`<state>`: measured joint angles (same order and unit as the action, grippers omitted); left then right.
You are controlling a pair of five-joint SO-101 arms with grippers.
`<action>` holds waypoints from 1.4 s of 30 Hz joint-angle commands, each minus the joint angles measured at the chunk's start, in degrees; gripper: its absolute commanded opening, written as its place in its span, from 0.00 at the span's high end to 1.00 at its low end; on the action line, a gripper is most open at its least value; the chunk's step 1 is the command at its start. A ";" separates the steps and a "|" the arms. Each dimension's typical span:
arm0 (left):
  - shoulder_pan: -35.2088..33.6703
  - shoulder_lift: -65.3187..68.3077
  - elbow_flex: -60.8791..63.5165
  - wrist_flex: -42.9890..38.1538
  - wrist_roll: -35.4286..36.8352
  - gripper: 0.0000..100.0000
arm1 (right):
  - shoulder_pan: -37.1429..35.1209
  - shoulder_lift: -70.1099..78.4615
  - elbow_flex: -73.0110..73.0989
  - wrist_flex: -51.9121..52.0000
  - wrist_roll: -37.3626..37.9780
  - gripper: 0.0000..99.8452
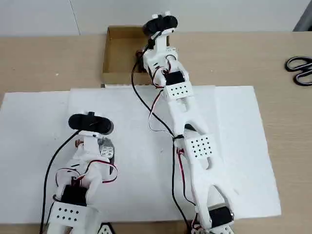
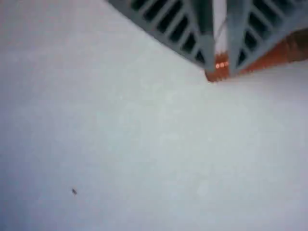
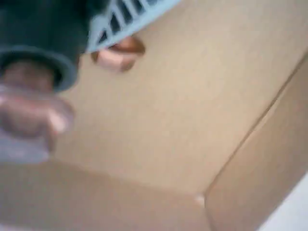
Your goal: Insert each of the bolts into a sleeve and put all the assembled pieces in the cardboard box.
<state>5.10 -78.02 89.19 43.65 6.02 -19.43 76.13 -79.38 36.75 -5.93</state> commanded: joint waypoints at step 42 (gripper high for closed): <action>-0.35 -0.26 -1.01 -0.09 1.14 0.99 | 1.10 -33.63 2.37 63.60 -6.15 0.70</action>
<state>5.10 -78.02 89.19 43.65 6.73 -19.08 51.08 -83.69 99.16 -11.47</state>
